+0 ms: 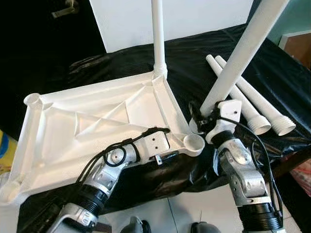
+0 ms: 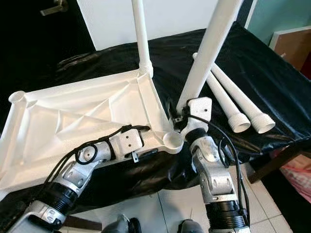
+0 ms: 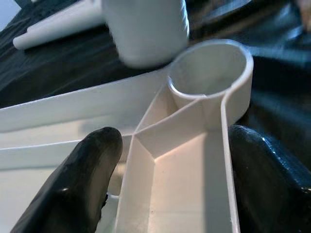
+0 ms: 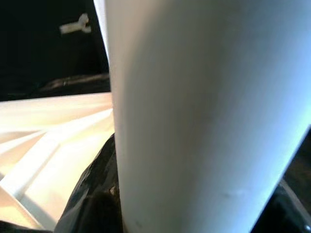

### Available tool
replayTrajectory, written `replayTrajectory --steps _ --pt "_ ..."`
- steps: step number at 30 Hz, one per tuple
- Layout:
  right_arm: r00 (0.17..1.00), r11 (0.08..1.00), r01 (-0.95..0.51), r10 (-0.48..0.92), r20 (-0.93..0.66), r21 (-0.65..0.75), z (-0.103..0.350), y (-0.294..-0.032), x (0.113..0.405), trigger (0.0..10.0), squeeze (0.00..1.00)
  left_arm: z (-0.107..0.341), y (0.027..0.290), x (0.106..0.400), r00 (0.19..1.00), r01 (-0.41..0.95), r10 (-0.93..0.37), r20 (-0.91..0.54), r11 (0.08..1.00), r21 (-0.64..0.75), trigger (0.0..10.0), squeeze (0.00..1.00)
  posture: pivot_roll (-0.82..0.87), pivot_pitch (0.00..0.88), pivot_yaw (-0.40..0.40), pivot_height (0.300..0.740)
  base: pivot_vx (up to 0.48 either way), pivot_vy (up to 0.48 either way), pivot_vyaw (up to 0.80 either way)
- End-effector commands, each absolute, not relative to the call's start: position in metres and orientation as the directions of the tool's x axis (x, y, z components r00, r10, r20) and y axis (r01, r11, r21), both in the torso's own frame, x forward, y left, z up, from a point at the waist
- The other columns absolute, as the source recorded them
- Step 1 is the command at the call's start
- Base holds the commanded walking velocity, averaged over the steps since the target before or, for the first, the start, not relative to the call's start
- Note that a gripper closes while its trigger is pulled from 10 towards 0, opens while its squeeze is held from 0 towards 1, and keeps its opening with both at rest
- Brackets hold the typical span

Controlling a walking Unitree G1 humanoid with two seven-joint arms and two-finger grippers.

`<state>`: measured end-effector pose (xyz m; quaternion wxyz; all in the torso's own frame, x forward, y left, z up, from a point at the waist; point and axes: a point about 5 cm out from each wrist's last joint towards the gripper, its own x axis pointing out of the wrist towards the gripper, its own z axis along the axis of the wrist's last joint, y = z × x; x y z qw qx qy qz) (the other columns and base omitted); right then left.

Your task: Building children table

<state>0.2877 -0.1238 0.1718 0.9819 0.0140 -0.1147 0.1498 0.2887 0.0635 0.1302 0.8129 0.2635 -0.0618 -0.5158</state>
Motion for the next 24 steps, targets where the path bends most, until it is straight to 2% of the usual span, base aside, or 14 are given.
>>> replayTrajectory --steps 1,4,7,24 --pt "0.914 0.944 -0.330 0.324 0.244 -0.016 0.175 -0.119 0.284 10.0 0.00 0.145 0.067 0.290 0.512 0.774 -0.856 -0.071 0.425 0.470 10.0 0.00 -0.09 0.102 0.078 0.740 0.000 0.000 0.00" --pt "0.904 0.930 -0.366 0.363 0.226 -0.032 0.169 -0.116 0.280 10.0 0.00 0.153 0.065 0.277 0.447 0.847 -0.895 -0.005 0.421 0.325 10.0 0.00 -0.08 0.107 0.070 0.740 0.000 0.000 0.00" --pt "0.899 0.924 -0.380 0.381 0.214 -0.048 0.166 -0.115 0.278 10.0 0.00 0.155 0.064 0.271 0.432 0.870 -0.902 0.014 0.420 0.259 10.0 0.00 -0.07 0.111 0.062 0.740 0.000 0.000 0.00" --pt "0.899 0.915 -0.396 0.404 0.168 -0.078 0.153 -0.125 0.265 10.0 0.00 0.150 0.074 0.249 0.403 0.900 -0.914 -0.042 0.387 0.200 10.0 0.00 -0.05 0.118 0.042 0.740 0.000 0.000 0.00"
